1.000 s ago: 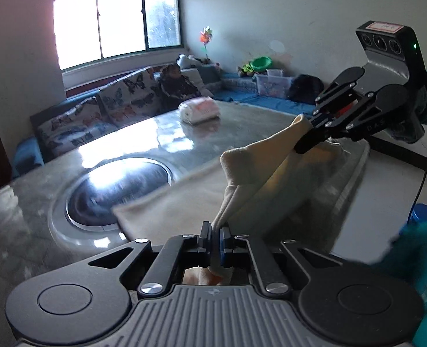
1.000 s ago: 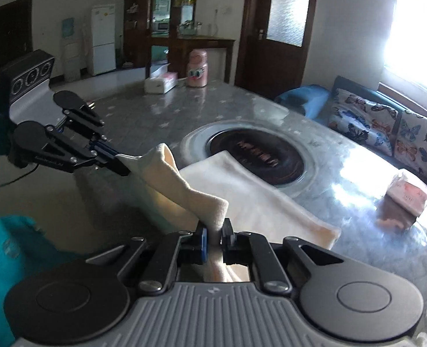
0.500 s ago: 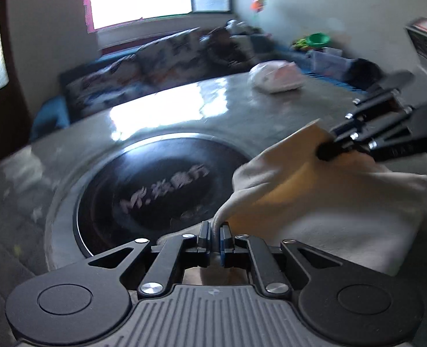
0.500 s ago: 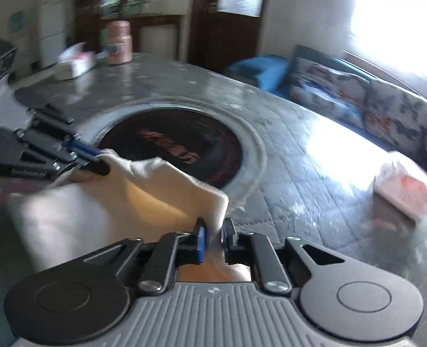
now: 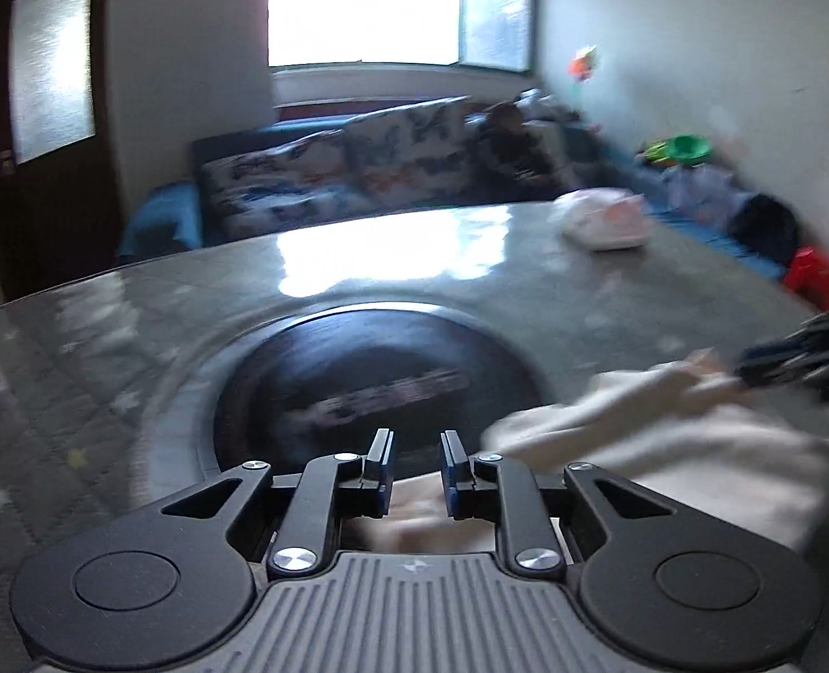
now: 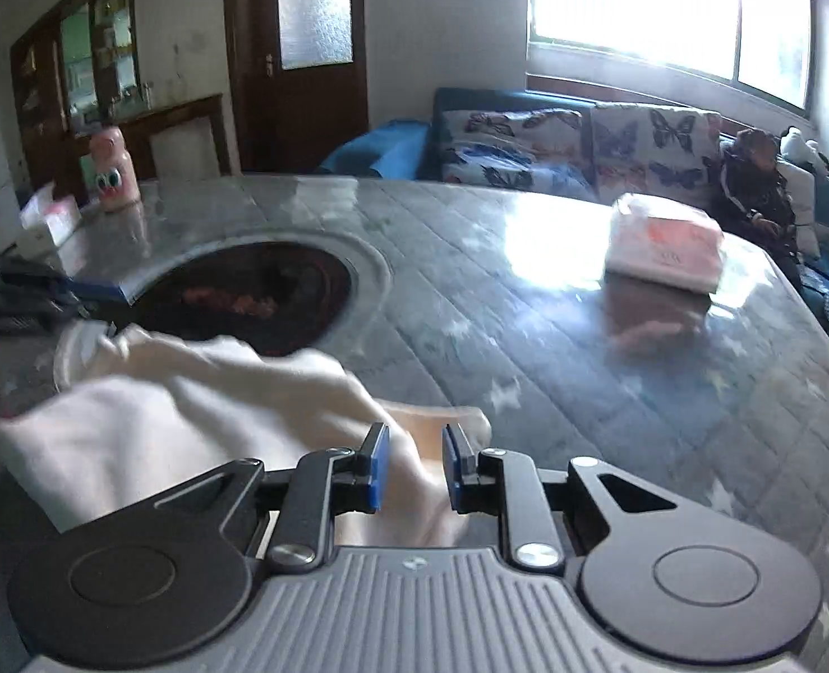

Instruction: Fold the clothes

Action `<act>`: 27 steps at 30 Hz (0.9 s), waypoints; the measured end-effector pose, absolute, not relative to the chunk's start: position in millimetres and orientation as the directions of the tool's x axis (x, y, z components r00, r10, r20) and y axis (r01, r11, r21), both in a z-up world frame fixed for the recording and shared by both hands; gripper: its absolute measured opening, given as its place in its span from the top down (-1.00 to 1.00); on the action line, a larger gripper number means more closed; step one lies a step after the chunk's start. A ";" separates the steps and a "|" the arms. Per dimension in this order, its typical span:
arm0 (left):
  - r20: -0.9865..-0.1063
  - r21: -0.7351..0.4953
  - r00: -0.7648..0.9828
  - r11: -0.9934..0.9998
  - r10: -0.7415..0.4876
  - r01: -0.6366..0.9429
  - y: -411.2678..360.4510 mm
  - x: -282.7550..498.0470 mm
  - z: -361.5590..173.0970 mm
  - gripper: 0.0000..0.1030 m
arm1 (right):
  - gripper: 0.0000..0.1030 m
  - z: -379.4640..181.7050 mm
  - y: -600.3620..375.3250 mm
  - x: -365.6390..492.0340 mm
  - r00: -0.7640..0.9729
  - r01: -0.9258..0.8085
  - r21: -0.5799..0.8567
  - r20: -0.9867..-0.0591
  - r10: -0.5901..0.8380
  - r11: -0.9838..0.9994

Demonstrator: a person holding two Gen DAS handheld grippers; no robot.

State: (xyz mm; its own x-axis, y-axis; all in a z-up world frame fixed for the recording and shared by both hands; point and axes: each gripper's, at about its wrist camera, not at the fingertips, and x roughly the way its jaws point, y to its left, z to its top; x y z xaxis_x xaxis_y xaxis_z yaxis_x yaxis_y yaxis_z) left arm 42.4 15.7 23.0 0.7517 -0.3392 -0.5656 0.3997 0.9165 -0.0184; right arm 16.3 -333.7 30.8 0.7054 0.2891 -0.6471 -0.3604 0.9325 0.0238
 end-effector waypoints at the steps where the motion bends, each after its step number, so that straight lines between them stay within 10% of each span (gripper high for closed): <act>1: -0.562 -0.024 0.743 0.905 -0.364 0.425 9.3 37.0 25.0 0.62 | 0.63 27.3 -335.0 17.1 0.699 -0.357 0.025 -0.656 0.285 0.934; 27: -0.640 -0.181 0.649 0.901 -0.412 0.393 -32.9 68.3 -2.1 0.62 | 0.80 21.7 -273.7 55.2 0.666 -0.455 0.027 -0.654 0.360 0.890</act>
State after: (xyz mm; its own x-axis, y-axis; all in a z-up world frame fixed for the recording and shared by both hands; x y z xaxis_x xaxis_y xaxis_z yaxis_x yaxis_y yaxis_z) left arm 68.3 -32.9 -2.1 0.6492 -0.4117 -0.6396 0.3932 0.9014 -0.1812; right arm 55.2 -273.7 21.7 0.6655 0.3596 -0.6540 -0.4548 0.8902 0.0267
